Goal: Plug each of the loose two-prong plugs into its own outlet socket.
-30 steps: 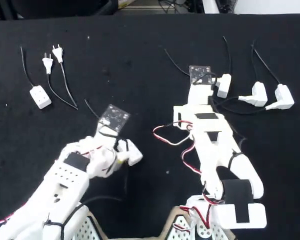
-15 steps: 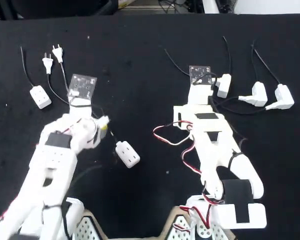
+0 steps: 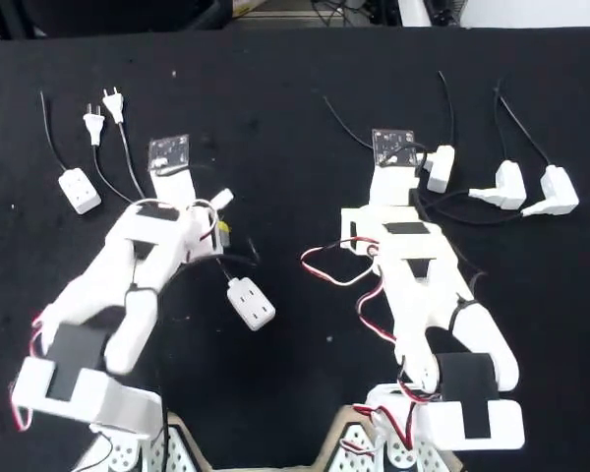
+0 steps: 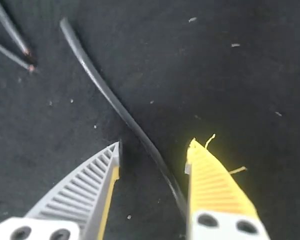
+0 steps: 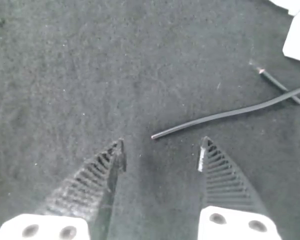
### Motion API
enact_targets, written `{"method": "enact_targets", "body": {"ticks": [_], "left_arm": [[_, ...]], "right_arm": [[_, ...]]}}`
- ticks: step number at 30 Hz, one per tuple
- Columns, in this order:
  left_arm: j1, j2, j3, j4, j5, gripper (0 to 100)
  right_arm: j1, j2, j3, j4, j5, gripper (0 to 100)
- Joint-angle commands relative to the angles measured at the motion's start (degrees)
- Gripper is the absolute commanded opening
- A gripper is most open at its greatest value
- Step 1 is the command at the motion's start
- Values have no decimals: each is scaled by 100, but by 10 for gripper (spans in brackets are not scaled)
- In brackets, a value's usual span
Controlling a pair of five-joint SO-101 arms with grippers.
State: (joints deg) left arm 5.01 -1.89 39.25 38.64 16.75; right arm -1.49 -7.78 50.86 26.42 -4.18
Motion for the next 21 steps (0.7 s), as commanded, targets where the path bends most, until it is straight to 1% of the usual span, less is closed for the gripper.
{"method": "enact_targets", "body": {"ticks": [1, 5, 9, 13, 16, 21], "left_arm": [[31, 527, -541, 352, 598, 219], [-154, 624, -787, 1292, 633, 216], [-567, 624, -1024, 2215, 580, 216], [-919, 624, -1200, 2963, 53, 216], [-1174, 624, -1226, 3182, -158, 216], [-1587, 615, -1174, 3209, -422, 216]], "right_arm": [[-176, -277, -312, -123, -53, 222], [-176, -277, -312, -123, -53, 222], [-176, -277, -312, -123, -53, 222], [-176, -277, -312, -123, -53, 222], [-176, -277, -312, -123, -53, 222], [-176, -277, -303, -123, -53, 222]]}}
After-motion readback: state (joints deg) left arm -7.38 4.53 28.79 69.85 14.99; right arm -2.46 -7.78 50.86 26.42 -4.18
